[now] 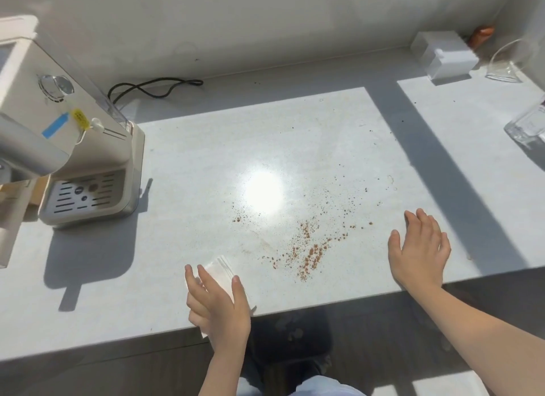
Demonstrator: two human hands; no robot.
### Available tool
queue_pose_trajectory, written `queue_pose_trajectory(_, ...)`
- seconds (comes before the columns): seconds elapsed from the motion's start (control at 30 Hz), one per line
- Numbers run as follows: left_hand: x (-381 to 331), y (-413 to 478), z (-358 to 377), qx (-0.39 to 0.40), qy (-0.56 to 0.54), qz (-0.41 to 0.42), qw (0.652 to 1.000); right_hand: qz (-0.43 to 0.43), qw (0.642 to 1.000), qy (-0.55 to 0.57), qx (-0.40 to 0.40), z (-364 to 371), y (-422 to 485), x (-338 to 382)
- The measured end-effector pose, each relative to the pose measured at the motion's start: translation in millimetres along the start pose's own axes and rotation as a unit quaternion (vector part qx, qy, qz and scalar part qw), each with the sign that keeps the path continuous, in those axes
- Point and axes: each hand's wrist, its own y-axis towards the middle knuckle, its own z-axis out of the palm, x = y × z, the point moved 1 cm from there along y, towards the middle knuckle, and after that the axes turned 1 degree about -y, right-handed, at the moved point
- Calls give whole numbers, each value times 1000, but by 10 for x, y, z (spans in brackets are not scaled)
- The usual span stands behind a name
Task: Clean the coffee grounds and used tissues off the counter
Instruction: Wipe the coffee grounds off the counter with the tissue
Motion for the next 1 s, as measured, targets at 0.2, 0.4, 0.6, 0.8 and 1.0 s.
queue_pose_trajectory(0.2, -6, 2, 94, 25, -17, 48, 998, 4, 1000, -5, 6, -10, 3, 14)
queue_pose_trajectory(0.4, 45, 135, 136, 40, 82, 74, 993, 1, 1000, -2, 4, -17, -12, 22)
queue_pose_trajectory(0.6, -62, 782, 62, 69, 140, 129, 979, 1, 1000, -6, 4, -42, -18, 35)
queue_pose_trajectory(0.8, -347, 1659, 90, 103, 161, 222, 956, 8, 1000, -24, 5, -48, -7, 43)
queue_pose_trajectory(1.0, -668, 1774, 242, 221, 181, 407, 868, 9, 999, -32, 9, 5, 8, 11)
